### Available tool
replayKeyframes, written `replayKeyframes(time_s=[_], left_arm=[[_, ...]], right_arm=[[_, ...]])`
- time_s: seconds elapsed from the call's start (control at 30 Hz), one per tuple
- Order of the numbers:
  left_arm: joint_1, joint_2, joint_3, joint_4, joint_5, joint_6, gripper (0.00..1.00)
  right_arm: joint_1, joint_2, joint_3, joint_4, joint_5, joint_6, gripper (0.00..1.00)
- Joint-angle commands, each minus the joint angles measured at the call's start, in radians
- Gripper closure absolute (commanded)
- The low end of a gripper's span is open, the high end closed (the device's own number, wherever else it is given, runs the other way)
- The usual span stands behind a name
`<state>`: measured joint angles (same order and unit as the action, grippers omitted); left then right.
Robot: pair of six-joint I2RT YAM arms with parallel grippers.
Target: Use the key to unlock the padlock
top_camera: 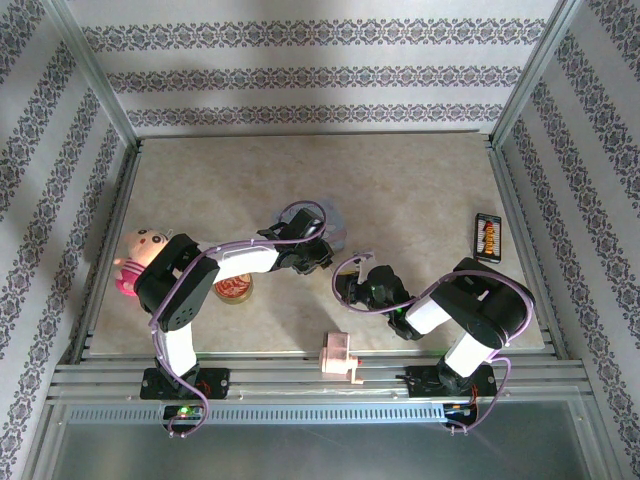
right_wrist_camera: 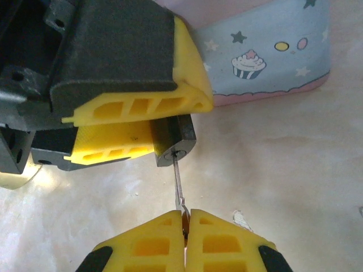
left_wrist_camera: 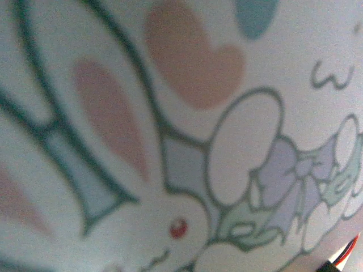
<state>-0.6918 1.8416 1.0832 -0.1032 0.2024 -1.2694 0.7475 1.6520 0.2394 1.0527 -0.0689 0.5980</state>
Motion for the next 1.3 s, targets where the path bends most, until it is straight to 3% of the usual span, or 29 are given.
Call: replayKeyframes(time_s=[0.0,1.27], left_arm=[[0.006,0.022,0.028,0.033,0.011,-0.025,0.95],[0.007,0.016,0.009,0.050,0.029,-0.015,0.96]], right_arm=[[-0.008,-0.017,-0.012,0.050,-0.002,-0.004,1.00],[-0.023,-0.001,0.013,0.050,0.021,0.002,1.00]])
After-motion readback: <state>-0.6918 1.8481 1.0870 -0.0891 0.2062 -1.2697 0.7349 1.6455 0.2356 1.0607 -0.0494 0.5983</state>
